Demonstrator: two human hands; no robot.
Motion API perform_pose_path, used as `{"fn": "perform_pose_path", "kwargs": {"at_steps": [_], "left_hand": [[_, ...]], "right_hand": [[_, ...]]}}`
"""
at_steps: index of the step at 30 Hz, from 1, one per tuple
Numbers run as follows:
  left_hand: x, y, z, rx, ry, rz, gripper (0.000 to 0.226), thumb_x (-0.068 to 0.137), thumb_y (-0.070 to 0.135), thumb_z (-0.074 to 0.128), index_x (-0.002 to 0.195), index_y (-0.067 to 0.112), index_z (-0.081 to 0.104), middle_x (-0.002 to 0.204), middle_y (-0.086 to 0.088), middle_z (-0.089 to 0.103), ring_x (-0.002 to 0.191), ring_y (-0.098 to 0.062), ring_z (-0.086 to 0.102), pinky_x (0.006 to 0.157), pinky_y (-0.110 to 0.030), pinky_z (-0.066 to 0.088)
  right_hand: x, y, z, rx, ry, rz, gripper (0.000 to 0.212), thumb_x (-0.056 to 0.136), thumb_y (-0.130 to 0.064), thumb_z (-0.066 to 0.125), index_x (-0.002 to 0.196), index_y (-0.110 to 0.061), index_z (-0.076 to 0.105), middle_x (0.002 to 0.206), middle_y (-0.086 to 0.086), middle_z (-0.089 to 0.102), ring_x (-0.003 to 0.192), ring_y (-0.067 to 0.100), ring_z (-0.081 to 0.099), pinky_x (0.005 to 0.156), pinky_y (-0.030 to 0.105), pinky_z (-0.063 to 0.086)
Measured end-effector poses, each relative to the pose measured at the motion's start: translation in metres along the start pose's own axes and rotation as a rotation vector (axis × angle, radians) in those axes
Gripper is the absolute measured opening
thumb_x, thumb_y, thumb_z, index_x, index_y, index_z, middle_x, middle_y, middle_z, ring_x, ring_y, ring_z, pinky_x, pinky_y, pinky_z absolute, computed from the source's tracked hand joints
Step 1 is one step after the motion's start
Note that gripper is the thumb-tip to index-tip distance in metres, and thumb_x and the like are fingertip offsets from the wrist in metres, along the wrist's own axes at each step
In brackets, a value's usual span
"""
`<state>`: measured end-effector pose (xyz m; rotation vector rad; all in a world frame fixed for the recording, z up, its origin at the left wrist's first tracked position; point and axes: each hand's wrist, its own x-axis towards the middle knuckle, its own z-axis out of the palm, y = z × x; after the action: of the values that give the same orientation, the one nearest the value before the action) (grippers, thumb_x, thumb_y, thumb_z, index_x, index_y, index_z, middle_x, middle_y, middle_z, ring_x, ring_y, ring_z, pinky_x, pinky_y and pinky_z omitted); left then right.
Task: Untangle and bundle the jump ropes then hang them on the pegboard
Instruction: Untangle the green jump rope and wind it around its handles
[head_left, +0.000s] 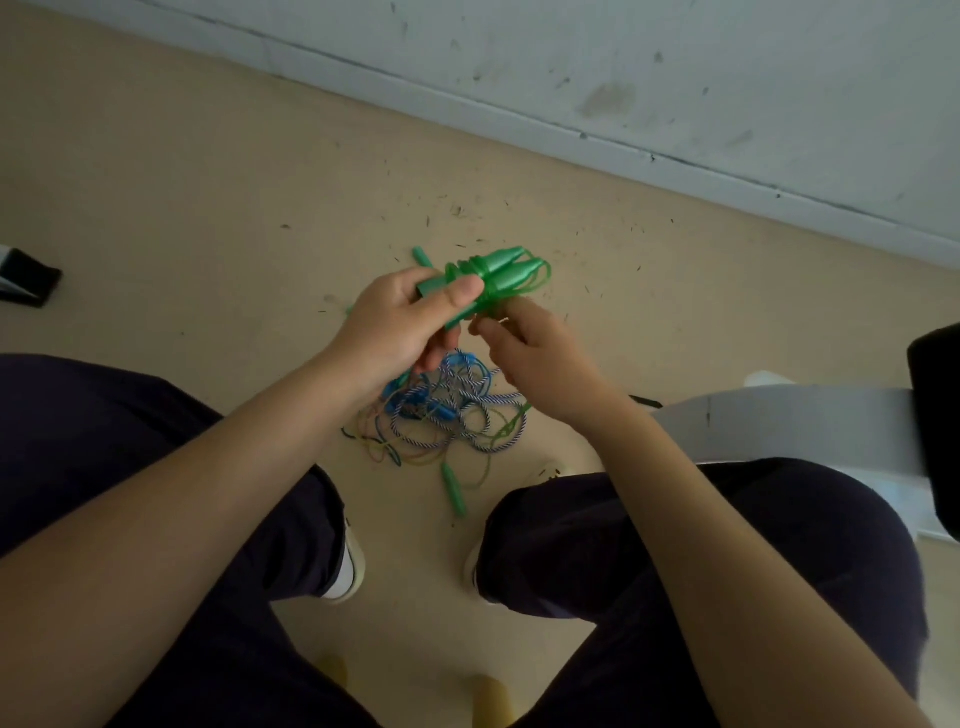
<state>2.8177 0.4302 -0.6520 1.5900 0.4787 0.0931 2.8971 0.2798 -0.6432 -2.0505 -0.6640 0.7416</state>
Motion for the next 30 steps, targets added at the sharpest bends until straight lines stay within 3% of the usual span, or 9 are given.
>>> {"fn": "perform_pose_path", "kwargs": {"at_steps": [2, 5, 6, 9, 12, 14, 20, 26, 30], "left_hand": [[-0.001, 0.000, 0.002, 0.001, 0.000, 0.016, 0.037, 0.092, 0.054, 0.063, 0.075, 0.020, 0.061, 0.058, 0.004, 0.062, 0.042, -0.011, 0.050, 0.039, -0.022, 0.038], [-0.002, 0.002, 0.005, -0.025, -0.062, 0.029, 0.038, 0.094, 0.052, 0.061, 0.072, 0.021, 0.060, 0.059, 0.004, 0.061, 0.042, -0.013, 0.049, 0.041, -0.021, 0.038], [-0.002, 0.002, 0.005, -0.027, -0.082, 0.034, 0.038, 0.094, 0.051, 0.061, 0.072, 0.020, 0.059, 0.059, 0.003, 0.060, 0.042, -0.014, 0.049, 0.041, -0.020, 0.037], [-0.001, 0.001, 0.004, -0.011, -0.062, 0.037, 0.039, 0.094, 0.050, 0.061, 0.072, 0.018, 0.059, 0.058, 0.002, 0.061, 0.041, -0.014, 0.050, 0.040, -0.021, 0.038], [0.002, -0.002, 0.000, 0.068, 0.023, 0.013, 0.040, 0.093, 0.052, 0.063, 0.071, 0.019, 0.060, 0.056, 0.004, 0.062, 0.042, -0.012, 0.050, 0.041, -0.022, 0.040], [0.004, -0.004, -0.004, 0.119, 0.041, -0.021, 0.037, 0.091, 0.052, 0.064, 0.072, 0.021, 0.062, 0.053, 0.005, 0.061, 0.040, -0.010, 0.049, 0.040, -0.019, 0.038], [0.011, -0.001, -0.013, 0.253, -0.147, -0.135, 0.041, 0.084, 0.057, 0.068, 0.076, 0.017, 0.063, 0.047, 0.007, 0.055, 0.036, -0.005, 0.045, 0.037, -0.017, 0.035], [0.009, -0.001, -0.016, 0.325, -0.321, -0.136, 0.037, 0.080, 0.062, 0.064, 0.070, 0.027, 0.059, 0.052, 0.007, 0.056, 0.047, -0.013, 0.048, 0.045, -0.022, 0.037], [0.008, -0.002, -0.015, 0.373, -0.439, -0.171, 0.040, 0.083, 0.061, 0.058, 0.081, 0.021, 0.061, 0.063, 0.002, 0.059, 0.050, -0.007, 0.053, 0.052, -0.025, 0.042]], "right_hand": [[0.001, 0.002, 0.004, -0.084, 0.005, -0.010, 0.017, 0.103, -0.019, 0.046, 0.091, -0.023, 0.057, 0.064, -0.010, 0.052, 0.055, 0.007, 0.048, 0.058, 0.027, 0.042], [-0.001, 0.002, 0.008, -0.086, 0.014, -0.005, 0.034, 0.104, -0.020, 0.044, 0.074, -0.033, 0.051, 0.053, -0.014, 0.055, 0.045, -0.002, 0.051, 0.052, 0.016, 0.041], [-0.002, 0.001, 0.009, -0.090, 0.014, 0.002, 0.035, 0.105, -0.022, 0.044, 0.073, -0.033, 0.051, 0.055, -0.012, 0.056, 0.045, -0.001, 0.051, 0.052, 0.019, 0.042], [-0.002, 0.003, 0.008, -0.153, -0.021, -0.045, 0.026, 0.103, -0.025, 0.047, 0.080, -0.028, 0.058, 0.065, 0.002, 0.058, 0.055, 0.013, 0.054, 0.059, 0.033, 0.048], [-0.004, 0.006, 0.006, -0.241, -0.091, -0.107, 0.014, 0.099, -0.022, 0.055, 0.098, -0.021, 0.069, 0.060, -0.004, 0.052, 0.052, 0.006, 0.045, 0.055, 0.026, 0.041], [-0.006, 0.005, 0.004, -0.282, -0.106, -0.137, 0.014, 0.097, -0.022, 0.060, 0.099, -0.014, 0.071, 0.060, -0.005, 0.051, 0.051, 0.005, 0.041, 0.054, 0.019, 0.036], [-0.008, -0.001, -0.015, -0.242, -0.025, -0.212, 0.013, 0.092, -0.018, 0.067, 0.086, -0.006, 0.067, 0.065, -0.008, 0.053, 0.054, 0.002, 0.044, 0.055, 0.013, 0.036], [-0.009, -0.005, -0.024, -0.241, 0.069, -0.235, 0.030, 0.077, -0.029, 0.081, 0.076, -0.004, 0.065, 0.061, -0.002, 0.053, 0.052, 0.009, 0.042, 0.050, 0.024, 0.037], [-0.007, -0.005, -0.031, -0.186, -0.011, -0.150, 0.017, 0.083, -0.023, 0.076, 0.086, -0.008, 0.069, 0.070, -0.007, 0.059, 0.058, 0.000, 0.048, 0.056, 0.017, 0.043]]}}
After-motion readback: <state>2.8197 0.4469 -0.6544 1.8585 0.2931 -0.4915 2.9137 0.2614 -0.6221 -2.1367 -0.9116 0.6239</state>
